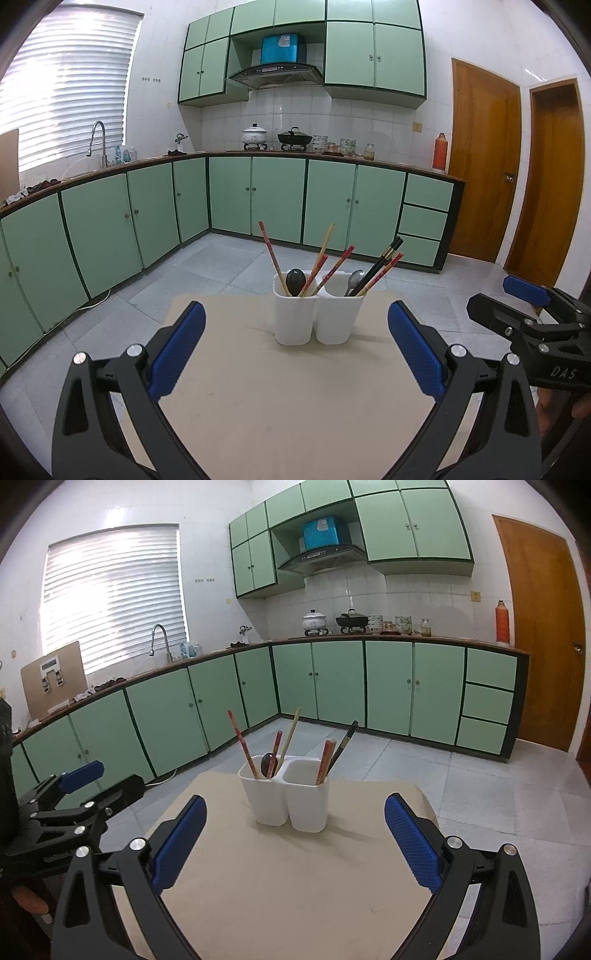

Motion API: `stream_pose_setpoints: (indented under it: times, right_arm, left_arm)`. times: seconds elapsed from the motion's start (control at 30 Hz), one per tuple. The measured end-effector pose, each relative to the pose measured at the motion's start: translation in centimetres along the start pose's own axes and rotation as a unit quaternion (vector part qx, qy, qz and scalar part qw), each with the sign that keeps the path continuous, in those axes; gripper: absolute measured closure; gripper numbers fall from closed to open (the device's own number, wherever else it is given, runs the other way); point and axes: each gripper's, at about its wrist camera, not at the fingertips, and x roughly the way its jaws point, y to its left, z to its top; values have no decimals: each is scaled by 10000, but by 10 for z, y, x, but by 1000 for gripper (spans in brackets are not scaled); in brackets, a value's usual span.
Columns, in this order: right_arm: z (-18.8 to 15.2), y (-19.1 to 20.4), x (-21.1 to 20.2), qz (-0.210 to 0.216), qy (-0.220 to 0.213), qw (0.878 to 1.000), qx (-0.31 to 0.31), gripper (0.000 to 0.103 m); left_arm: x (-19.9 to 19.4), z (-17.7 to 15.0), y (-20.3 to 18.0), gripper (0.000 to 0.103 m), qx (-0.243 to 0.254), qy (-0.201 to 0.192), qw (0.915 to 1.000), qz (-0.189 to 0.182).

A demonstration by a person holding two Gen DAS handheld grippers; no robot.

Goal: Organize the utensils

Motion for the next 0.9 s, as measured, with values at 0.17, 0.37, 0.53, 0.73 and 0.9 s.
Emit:
stream_pose_setpoints:
  times: [0.17, 0.37, 0.53, 0.73, 0.9]
  right_arm:
    - [-2, 5, 1, -10, -10, 10000, -57, 8]
    - [-3, 3, 1, -11, 10, 10000, -61, 8]
    - [-3, 4, 1, -10, 22, 10000, -74, 9]
    - [-3, 5, 1, -8, 23, 10000, -73, 9]
    - [-3, 6, 1, -6, 25, 10000, -74, 9]
  left_arm:
    - [1, -2, -1, 7, 17, 26, 10000, -9]
    - [1, 0, -1, 7, 9, 29, 10000, -7]
    - [1, -1, 0, 7, 8, 34, 10000, -6]
    - [2, -2, 0, 7, 11, 35, 10000, -8]
    - [2, -2, 0, 7, 11, 40, 10000, -10]
